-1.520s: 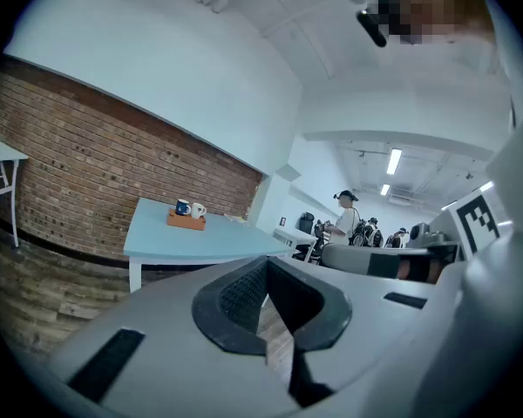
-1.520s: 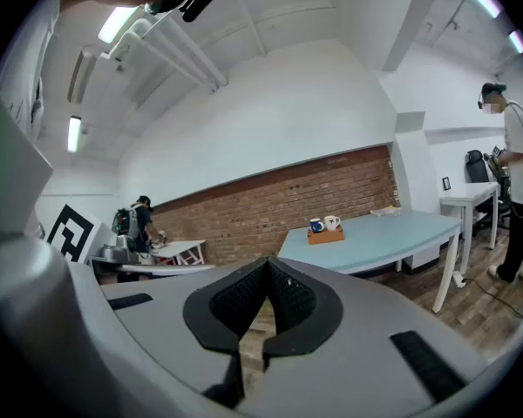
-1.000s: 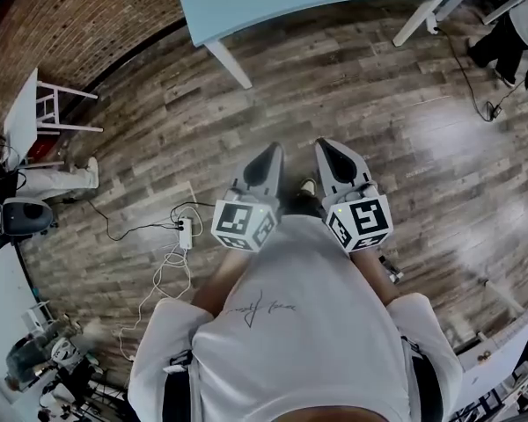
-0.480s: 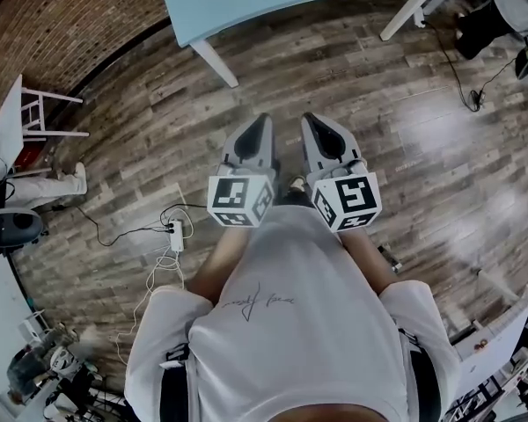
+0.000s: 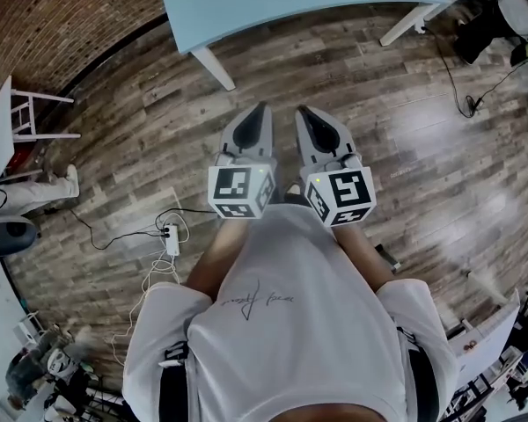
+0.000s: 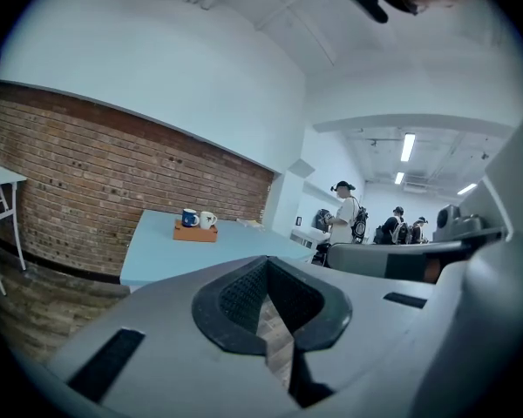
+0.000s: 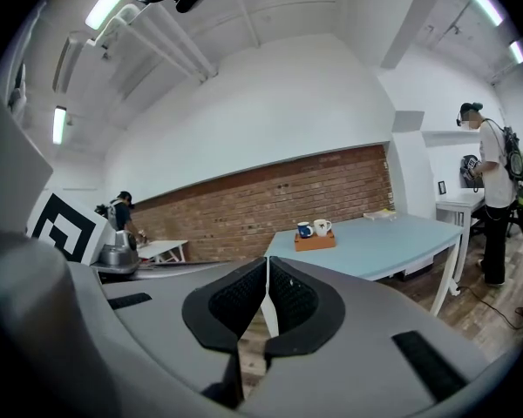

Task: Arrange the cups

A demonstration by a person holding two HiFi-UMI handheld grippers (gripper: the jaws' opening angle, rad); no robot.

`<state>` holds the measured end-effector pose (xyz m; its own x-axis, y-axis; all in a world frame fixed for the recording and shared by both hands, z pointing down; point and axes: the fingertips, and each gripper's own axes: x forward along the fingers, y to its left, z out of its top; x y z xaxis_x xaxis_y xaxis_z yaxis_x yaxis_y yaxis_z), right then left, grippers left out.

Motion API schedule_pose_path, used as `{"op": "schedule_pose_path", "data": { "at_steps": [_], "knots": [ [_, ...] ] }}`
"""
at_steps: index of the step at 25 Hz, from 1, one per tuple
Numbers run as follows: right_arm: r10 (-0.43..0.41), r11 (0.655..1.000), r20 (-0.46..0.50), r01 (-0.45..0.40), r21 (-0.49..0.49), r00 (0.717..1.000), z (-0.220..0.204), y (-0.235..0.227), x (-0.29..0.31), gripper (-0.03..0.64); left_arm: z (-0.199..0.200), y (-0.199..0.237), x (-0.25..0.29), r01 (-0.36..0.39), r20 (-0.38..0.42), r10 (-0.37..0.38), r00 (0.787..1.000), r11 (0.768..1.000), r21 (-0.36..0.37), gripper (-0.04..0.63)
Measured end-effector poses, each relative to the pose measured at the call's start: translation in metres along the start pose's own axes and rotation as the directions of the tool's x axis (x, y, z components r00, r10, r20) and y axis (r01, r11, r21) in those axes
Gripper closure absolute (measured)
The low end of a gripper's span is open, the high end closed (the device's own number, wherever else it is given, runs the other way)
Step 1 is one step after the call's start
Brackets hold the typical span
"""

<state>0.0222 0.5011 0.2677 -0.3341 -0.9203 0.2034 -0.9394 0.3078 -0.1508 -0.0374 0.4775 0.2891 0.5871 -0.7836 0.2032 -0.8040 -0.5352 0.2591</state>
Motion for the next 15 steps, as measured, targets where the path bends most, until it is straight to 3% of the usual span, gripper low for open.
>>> {"op": "schedule_pose_path", "data": {
  "at_steps": [15],
  "knots": [
    [-0.001,1.0,0.002,0.001,0.007,1.0,0.024,0.003,0.104,0.595,0.037,0.07,0.058,0.063,-0.003,-0.063,0.998,0.998,-0.015,0.588]
  ]
}}
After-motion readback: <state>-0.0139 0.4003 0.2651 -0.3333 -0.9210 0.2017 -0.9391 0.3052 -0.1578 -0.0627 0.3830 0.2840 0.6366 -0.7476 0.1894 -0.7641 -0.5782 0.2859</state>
